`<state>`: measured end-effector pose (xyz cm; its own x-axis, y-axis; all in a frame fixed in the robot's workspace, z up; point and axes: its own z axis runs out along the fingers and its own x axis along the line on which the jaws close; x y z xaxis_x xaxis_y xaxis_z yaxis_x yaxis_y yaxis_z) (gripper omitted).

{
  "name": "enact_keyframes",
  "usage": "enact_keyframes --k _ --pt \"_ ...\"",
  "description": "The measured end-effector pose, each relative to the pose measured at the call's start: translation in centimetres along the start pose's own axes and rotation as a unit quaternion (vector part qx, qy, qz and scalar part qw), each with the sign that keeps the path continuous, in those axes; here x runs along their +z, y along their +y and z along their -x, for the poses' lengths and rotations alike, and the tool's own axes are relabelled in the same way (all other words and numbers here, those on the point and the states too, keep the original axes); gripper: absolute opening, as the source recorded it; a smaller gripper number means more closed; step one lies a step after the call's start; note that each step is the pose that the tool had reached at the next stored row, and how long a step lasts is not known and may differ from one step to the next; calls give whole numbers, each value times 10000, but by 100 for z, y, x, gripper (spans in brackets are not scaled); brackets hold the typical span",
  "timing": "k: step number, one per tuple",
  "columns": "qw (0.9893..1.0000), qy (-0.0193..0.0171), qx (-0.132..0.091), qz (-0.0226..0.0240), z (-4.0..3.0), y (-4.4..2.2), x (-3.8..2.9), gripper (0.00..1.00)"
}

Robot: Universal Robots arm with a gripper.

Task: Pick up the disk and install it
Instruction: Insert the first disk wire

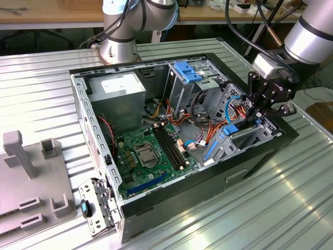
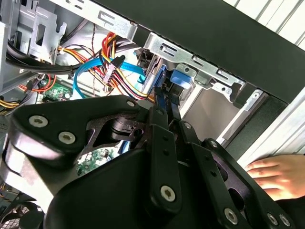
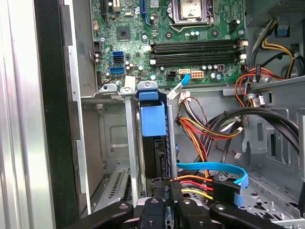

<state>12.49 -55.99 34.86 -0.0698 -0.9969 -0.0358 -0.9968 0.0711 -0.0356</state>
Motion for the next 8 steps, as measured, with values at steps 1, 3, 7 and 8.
enact_keyframes --k 1,3,7,8 --pt "10000 0 0 0 -2 0 0 17" --pt "10000 0 0 0 -2 0 4 17" --pt "10000 0 0 0 -3 1 17 17" --pt "10000 0 0 0 -3 1 21 17"
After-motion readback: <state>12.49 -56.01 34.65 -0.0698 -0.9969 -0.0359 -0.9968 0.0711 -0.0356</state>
